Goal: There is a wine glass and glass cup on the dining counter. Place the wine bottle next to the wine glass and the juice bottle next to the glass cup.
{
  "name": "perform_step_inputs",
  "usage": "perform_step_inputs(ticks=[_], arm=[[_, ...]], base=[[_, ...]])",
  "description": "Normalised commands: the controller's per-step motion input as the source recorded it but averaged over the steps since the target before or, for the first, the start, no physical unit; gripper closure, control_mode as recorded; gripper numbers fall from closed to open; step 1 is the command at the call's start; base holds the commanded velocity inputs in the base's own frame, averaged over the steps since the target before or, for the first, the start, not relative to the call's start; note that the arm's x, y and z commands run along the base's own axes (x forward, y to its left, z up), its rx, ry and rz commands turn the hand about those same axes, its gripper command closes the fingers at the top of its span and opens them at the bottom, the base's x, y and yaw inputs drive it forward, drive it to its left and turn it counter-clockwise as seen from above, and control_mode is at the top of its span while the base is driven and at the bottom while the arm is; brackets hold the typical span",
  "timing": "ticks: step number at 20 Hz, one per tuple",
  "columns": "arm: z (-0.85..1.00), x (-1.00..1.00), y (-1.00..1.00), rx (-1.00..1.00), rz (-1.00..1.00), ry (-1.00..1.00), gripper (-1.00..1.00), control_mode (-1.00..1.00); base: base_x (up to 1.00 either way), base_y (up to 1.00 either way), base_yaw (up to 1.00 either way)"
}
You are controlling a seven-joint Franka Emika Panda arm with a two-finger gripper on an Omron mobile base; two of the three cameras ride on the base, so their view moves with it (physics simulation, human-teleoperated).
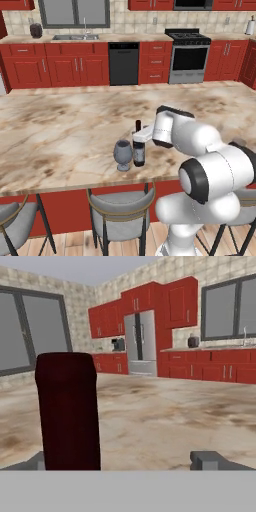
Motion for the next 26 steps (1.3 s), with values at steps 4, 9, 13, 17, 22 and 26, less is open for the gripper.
perform_step_inputs(ticks=[4,9,13,17,22,26], arm=[[-0.17,-0.18,0.00,0.00,-0.01,0.00,-1.00,-1.00],[-0.13,-0.21,0.00,0.00,-0.01,0.00,-1.00,-1.00],[-0.09,-0.09,-0.04,0.02,-0.02,0.00,-1.00,-1.00],[-0.04,0.00,-0.16,0.05,-0.01,0.02,-1.00,-1.00],[-0.04,0.00,-0.18,0.06,0.00,0.02,-1.00,-1.00],[-0.08,-0.05,-0.18,0.06,0.00,0.00,-1.00,-1.00]], base=[[0.00,0.00,0.00],[0.00,0.00,0.00],[0.00,0.00,0.00],[0.00,0.00,0.00],[0.00,0.00,0.00],[0.00,0.00,0.00]])
